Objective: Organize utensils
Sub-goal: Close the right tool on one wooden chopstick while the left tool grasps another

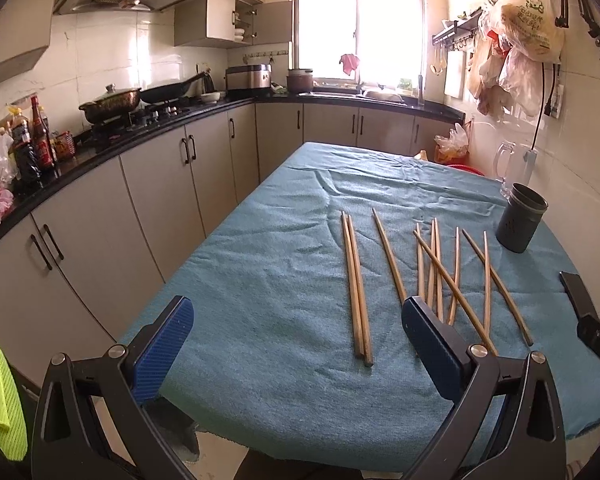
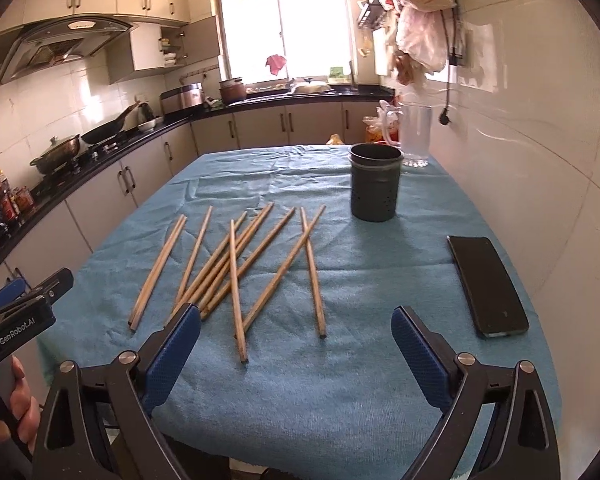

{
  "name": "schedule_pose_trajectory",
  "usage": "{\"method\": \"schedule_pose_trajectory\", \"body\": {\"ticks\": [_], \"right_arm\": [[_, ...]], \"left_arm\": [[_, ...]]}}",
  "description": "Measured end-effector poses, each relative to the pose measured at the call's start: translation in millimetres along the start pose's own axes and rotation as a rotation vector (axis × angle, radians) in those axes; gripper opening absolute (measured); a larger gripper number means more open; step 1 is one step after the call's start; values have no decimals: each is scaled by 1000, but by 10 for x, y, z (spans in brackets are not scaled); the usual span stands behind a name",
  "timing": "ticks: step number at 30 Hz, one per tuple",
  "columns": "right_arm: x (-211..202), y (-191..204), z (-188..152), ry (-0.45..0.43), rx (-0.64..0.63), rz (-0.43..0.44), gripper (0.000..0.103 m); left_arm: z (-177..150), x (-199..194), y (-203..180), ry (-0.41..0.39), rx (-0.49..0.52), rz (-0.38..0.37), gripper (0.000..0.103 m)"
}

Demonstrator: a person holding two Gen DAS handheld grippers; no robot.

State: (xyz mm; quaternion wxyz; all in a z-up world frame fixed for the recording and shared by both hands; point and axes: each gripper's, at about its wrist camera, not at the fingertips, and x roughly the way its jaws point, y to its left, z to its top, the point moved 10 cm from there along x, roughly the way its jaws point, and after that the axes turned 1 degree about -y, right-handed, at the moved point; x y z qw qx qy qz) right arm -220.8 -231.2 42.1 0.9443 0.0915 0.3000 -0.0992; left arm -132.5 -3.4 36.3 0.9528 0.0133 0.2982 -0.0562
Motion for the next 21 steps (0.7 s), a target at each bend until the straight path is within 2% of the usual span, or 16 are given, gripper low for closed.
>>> {"method": "schedule_pose_trajectory", "body": {"ticks": [3,6,8,10,12,16,18,20,21], "right_arm": [[52,49,71,15,-7,57,97],[201,128,174,64,-37,108,85],[308,185,240,108,-30,164,73],[429,228,296,160,-14,207,68],[574,311,368,203,-20,253,54],[861,431,479,268,-12,298,43],[1044,502,504,321,6,319,42],[1219,612,530,361,22,368,34],[1327,646,516,379,14,365,32]], "left_arm": [[24,120,56,45,-6,-25,103],[100,258,95,86,-12,-60,103],[143,332,107,108,-20,-79,103],[209,398,121,125,-36,-111,103],[275,473,132,147,-38,-128,100],[373,621,128,193,-55,-161,82],[389,690,110,217,-66,-175,79],[392,736,93,230,-67,-181,75],[397,754,83,234,-63,-181,73]]}}
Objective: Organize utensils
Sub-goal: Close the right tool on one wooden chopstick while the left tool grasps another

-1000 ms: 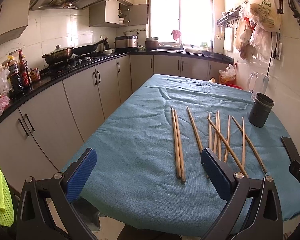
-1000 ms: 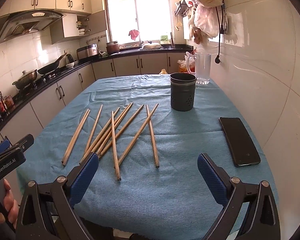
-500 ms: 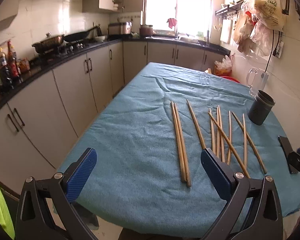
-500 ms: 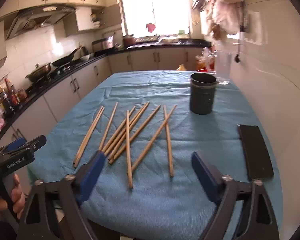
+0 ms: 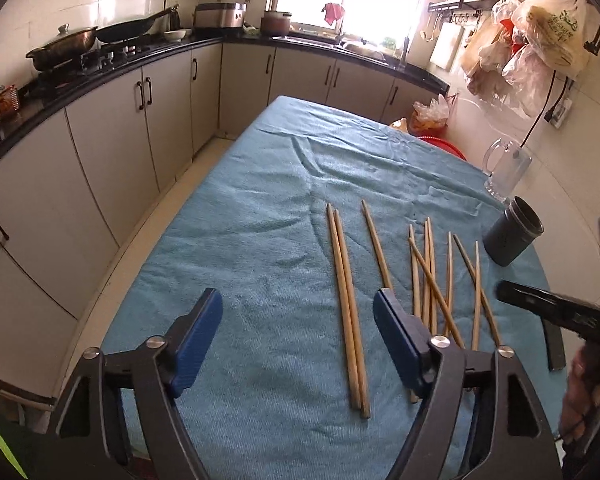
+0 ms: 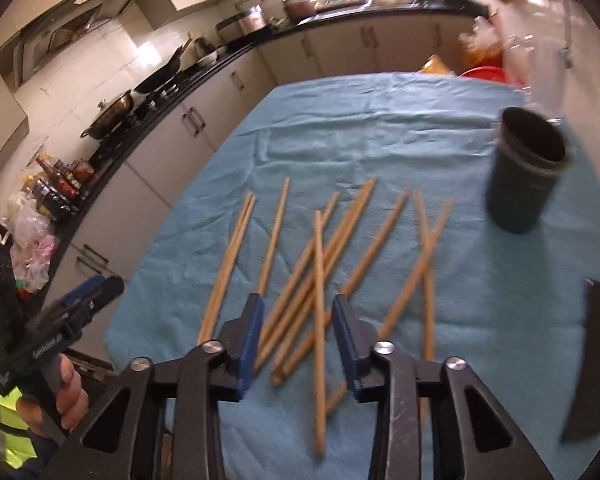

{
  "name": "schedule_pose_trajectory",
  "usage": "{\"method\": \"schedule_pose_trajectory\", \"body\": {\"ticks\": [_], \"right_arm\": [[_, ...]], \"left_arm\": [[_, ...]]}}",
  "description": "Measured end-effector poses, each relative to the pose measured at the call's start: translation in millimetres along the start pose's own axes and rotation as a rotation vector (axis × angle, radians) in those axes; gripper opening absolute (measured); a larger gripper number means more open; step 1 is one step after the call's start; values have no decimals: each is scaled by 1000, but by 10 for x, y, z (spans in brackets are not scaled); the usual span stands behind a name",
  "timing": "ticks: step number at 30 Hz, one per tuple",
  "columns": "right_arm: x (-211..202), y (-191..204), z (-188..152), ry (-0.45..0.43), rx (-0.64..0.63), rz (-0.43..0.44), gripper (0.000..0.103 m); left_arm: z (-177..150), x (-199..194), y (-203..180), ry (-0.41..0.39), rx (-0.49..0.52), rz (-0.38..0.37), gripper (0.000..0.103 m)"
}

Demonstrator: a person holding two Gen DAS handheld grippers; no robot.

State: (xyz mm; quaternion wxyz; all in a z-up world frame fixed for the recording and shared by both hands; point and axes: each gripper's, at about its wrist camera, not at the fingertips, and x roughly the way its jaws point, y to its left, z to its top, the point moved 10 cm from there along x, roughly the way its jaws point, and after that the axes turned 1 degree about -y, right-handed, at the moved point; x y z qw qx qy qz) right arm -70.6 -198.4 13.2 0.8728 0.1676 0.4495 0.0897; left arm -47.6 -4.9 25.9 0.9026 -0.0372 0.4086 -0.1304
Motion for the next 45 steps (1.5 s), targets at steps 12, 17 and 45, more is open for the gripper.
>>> {"method": "schedule_pose_trajectory", "body": {"ticks": [12,17,45], "right_arm": [[727,-103,108,150,-17,-45,21],[921,-156,108,184,-42,-81,18],[-236,-217,234,-153,89,89,7]], "left_arm": [[54,179,-29,35,20,0,70],[89,236,-53,48,28,-10,70],[218,1613,-966,362,114,-12,21]]}}
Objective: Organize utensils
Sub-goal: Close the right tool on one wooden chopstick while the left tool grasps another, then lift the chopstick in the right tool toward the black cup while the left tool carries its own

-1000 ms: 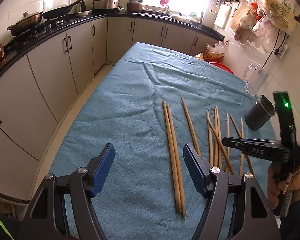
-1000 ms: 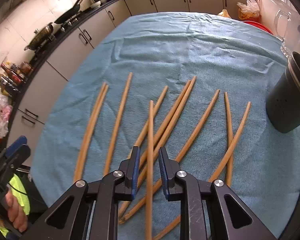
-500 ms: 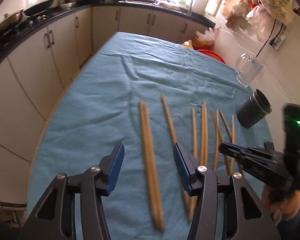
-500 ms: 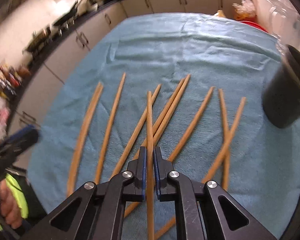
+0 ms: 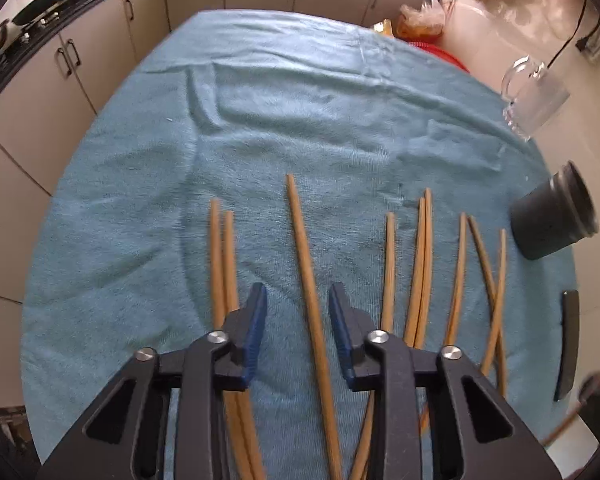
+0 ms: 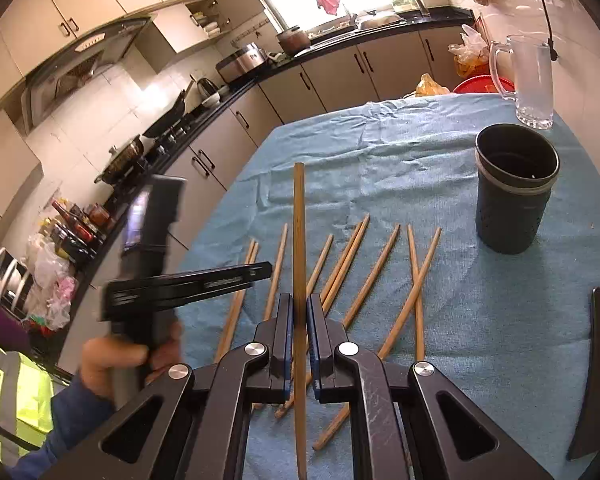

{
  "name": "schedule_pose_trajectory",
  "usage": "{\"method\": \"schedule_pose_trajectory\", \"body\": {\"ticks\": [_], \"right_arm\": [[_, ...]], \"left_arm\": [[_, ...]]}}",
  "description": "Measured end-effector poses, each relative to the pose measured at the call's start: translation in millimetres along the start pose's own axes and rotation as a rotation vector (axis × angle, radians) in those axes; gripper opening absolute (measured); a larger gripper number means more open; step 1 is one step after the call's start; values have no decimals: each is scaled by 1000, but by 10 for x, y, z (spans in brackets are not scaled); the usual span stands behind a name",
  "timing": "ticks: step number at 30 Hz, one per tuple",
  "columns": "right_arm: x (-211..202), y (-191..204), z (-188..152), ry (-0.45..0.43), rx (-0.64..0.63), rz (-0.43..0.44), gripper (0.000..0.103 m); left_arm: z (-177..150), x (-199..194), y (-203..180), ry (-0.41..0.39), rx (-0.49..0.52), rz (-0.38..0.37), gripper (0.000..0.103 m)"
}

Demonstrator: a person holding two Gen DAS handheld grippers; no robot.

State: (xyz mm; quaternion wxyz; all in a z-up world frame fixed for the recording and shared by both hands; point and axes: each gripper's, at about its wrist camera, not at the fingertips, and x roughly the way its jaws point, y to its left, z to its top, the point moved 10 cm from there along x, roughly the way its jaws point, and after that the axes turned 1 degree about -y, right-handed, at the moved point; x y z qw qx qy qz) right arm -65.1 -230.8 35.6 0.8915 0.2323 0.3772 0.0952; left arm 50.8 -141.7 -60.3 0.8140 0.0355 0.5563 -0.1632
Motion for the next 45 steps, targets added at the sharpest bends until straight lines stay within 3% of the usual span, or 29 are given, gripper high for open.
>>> {"method": "schedule_pose_trajectory", "body": {"ticks": [1,4,6,8,12,18,24,35,45], "right_arm": [[-15,9,-1,-2,2,7,7],[-75,1,-7,-16,10,24,7],[-98,-9,-18,-23,16,31,7],[-126,-33,-32,-28,26,39,7],[-210,-56,-37,-50,33,36,7],[-419,-66,-32,-104,44,24,7],[-651,2,-2,-173,14,-8,7],[-860,161,24,-245,-5,-28,7],[-907,155,78,-286,4,-23,7]], "left_arm": [[-1,39,1,9,-2,7,16],[14,143,-35,19,7,21,15],[25,147,-70,-8,27,58,15],[20,146,-89,-28,31,68,7],[-8,67,-92,-59,5,2,6],[-21,-548,-211,-227,22,-57,6],[-109,-1276,-239,-394,40,-68,6],[-254,-1815,-136,-498,30,-90,6],[-276,-2047,-108,-536,28,-90,6]]}}
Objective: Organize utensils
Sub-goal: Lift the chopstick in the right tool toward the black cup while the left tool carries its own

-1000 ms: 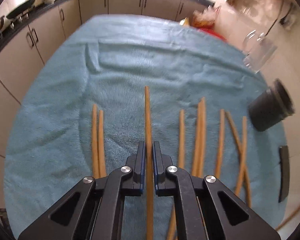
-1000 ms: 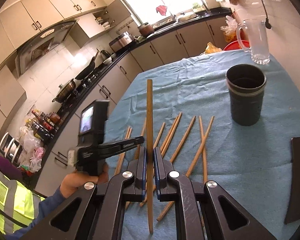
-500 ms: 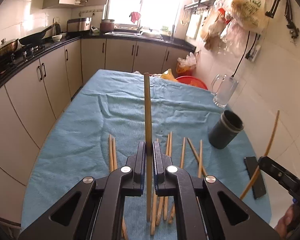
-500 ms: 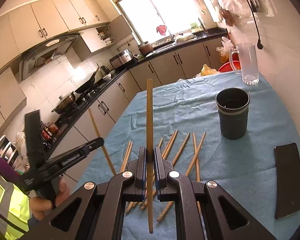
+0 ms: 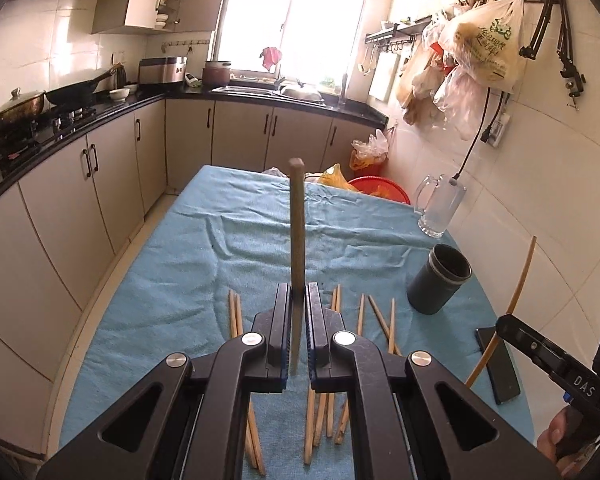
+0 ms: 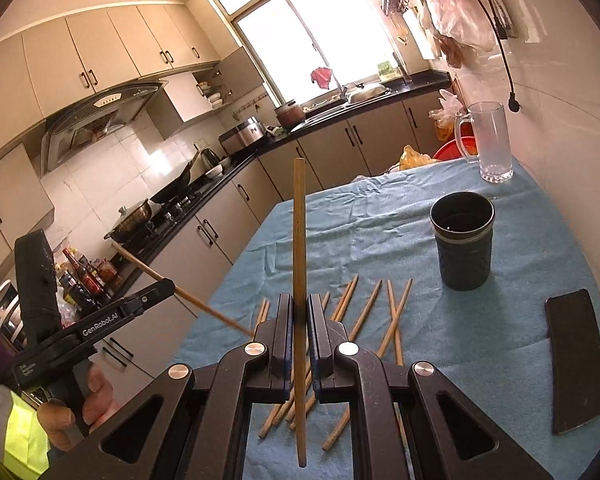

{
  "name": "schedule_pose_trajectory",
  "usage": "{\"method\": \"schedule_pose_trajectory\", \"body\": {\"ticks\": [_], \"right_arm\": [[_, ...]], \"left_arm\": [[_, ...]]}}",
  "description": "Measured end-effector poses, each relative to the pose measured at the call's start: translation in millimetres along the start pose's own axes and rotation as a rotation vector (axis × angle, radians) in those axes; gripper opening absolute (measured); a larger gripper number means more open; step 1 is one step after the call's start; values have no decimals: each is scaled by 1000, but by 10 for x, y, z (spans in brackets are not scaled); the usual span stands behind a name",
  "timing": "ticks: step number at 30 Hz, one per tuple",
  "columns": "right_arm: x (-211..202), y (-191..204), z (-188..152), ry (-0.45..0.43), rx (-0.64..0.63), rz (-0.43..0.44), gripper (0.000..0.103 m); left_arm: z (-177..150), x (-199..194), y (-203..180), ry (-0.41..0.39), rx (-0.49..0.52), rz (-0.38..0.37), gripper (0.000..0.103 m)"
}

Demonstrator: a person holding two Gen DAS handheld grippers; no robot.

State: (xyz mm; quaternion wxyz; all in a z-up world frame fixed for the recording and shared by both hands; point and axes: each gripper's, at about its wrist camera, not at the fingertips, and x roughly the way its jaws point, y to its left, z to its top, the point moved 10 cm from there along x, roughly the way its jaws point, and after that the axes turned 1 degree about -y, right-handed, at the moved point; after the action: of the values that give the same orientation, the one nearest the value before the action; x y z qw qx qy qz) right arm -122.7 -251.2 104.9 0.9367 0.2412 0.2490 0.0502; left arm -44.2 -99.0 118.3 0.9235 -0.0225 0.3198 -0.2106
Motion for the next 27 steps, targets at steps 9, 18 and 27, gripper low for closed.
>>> {"method": "schedule_pose_trajectory", "body": {"ticks": [9,18,27], "right_arm": [[-15,57,49,-12,-4,12,7],[-101,39,114,-31,-7,1,7],[-251,-189,319,-85,11,-36,7]], "left_arm": [[39,-156,-10,-7,-1,-15,6],[101,-192,-47,-4,2,-34,6],[223,-139,-319,3,41,-66,6]]}}
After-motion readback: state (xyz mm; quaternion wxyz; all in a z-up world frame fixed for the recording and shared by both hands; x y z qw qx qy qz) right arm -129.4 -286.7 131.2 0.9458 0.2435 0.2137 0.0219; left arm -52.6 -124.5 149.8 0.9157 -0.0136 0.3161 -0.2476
